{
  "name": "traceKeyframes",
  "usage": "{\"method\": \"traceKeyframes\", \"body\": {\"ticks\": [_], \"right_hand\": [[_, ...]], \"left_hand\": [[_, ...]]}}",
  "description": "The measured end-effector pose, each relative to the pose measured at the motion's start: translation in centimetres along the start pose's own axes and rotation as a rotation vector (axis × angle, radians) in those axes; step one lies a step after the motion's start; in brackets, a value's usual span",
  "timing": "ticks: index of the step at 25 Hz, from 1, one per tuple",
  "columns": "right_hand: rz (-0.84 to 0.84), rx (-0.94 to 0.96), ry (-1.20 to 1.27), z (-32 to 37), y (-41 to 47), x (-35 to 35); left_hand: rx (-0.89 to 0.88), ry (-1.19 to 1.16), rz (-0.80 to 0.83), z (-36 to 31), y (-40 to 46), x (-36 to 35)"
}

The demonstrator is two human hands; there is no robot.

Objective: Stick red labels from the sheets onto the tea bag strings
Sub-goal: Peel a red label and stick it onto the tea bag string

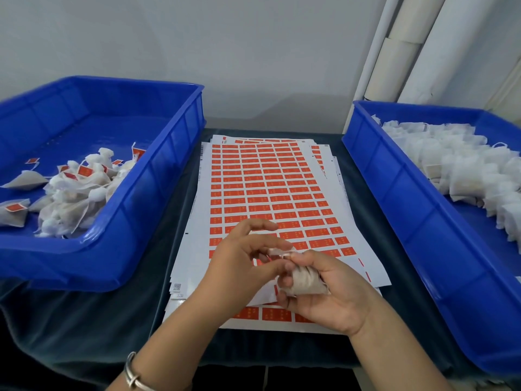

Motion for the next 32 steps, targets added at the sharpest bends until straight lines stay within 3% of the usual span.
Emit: {"method": "traceKeyframes", "body": {"ticks": [6,10,17,19,26,32], "right_hand": [[-0.16,0.024,-0.013,0.3,0.0,0.9],[-0.266,0.046,-0.06,0.5,-0.4,1.5],[-0.34,0.086,-0.149,1.2,-0.9,2.0],[-0.333,0.097,-0.164,1.4,-1.1,2.1],[-0.287,0.2,-0.288,2.7,-1.4,2.0],[0.009,0.261,-0.516,4.5,-2.4,-0.3]], "left_hand": [[-0.243,0.452,-0.069,-2.4,-0.2,0.1],[-0.217,0.551,0.005,-2.0,0.2,-0.4],[-0.223,0.811,-0.033,-3.3,0.5,0.1],[-0.146,0.788,-0.02,-2.6,1.1,0.6],[-0.033,0.7,-0.27,-3.1,2.3,3.8],[-0.126,0.557,-0.093,-4.2,2.4,0.6]]}}
Point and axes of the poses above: each hand's wrist, its own y-axis towards the middle knuckle, its own x-axis out of the back of the hand, z = x × y, the point moved 9 cm from there along y, towards the middle knuckle, and after that the axes turned 8 degrees about z, right-handed, at the moved point
